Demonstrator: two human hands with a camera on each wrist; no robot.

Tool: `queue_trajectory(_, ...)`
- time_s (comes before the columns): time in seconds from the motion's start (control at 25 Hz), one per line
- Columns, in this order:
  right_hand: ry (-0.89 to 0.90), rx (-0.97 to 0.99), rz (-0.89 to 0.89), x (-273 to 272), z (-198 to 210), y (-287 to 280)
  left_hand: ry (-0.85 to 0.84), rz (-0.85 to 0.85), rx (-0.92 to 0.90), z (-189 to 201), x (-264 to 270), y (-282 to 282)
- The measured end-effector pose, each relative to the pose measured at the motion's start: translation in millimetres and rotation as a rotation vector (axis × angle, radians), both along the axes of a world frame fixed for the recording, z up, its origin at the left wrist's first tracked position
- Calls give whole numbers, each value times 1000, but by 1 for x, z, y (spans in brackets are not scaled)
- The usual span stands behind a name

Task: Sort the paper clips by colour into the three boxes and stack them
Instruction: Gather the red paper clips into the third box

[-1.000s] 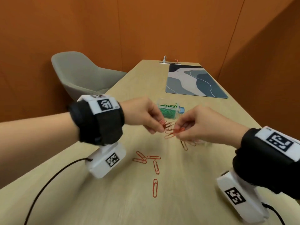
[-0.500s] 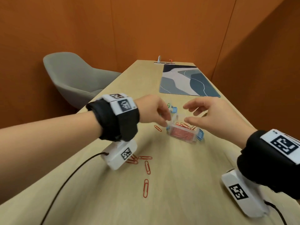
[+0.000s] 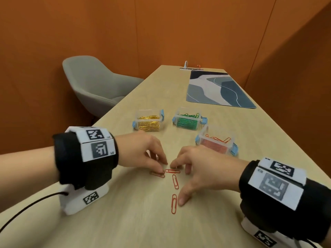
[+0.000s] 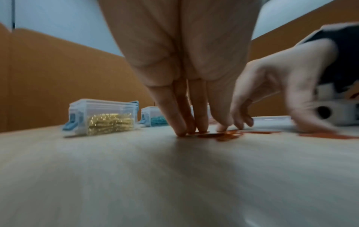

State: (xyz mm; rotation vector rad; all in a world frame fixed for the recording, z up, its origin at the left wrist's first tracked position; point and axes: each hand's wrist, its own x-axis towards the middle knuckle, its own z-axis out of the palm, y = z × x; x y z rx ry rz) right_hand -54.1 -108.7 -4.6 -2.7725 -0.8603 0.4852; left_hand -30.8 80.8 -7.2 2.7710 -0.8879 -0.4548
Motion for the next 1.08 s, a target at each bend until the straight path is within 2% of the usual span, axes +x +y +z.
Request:
queue_trajectory(0.08,-1,45,-29,2,-1,2,50,25,-44,-1,-11,3)
queue_trajectory(0.2,3,89,-21,2,-2,6,-5,49,-26,-4,-12,3)
queue_trajectory(0.56,56,125,165,-7,-1,11,7,63,90,-5,-10,1)
queue_trajectory(0.8,95,156,126,-2,-5,16,67,124,21,-7,-11,2)
queue_trajectory(1.08,64,168,45,-2,-3,11,19,115,-21,-7,-8,5)
